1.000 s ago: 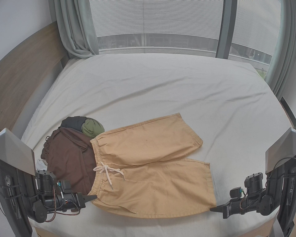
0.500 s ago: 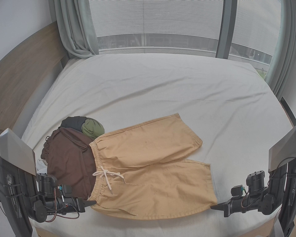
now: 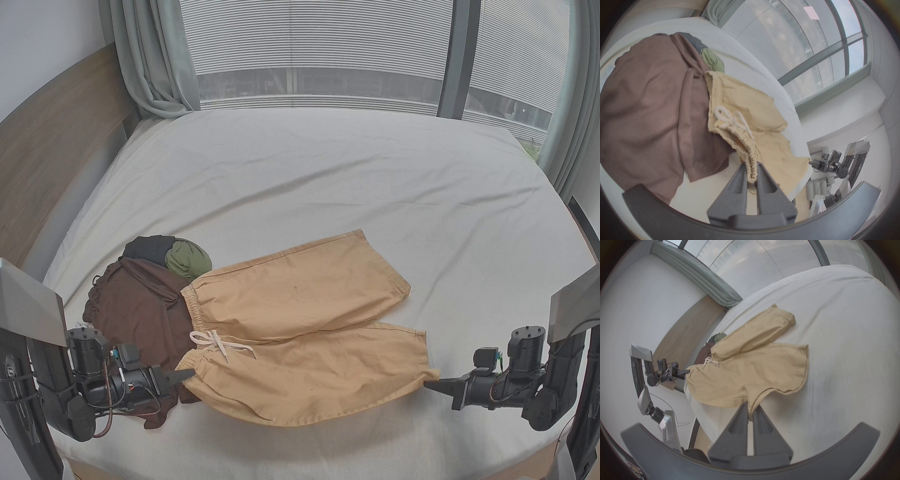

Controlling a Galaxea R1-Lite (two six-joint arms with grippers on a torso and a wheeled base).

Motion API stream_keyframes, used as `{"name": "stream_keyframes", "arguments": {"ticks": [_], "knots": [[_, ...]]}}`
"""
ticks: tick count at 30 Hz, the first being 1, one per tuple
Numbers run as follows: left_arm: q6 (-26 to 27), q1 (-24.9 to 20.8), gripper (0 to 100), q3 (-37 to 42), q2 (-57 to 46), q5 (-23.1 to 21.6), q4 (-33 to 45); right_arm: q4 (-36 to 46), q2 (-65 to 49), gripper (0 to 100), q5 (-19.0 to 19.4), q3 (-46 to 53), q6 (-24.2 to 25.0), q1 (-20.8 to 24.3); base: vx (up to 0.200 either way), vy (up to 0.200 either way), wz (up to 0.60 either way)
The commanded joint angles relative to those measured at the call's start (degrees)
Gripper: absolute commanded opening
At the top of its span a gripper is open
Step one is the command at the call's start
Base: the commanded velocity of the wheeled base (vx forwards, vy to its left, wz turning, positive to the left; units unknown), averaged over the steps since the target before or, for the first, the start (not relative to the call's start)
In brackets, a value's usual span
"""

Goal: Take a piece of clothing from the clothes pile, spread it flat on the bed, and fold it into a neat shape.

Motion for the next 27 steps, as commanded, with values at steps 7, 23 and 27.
{"name": "stream_keyframes", "arguments": {"ticks": [7, 23, 27], "knots": [[-2.0, -0.4, 0, -4.0, -3.3, 0.3, -0.3, 0.2, -5.6, 0, -0.2, -7.8, 5.7, 0.6, 0.0, 0.0, 0.0], [-5.9, -1.7, 0, -6.2, -3.0, 1.1, -0.3, 0.5, -5.7, 0, -0.3, -15.5, 9.1, -0.3, 0.0, 0.0, 0.0], [-6.8, -1.7, 0, -7.0, -3.2, 1.5, -0.3, 0.6, -5.6, 0, -0.3, -17.0, 9.6, -0.5, 0.0, 0.0, 0.0]]}}
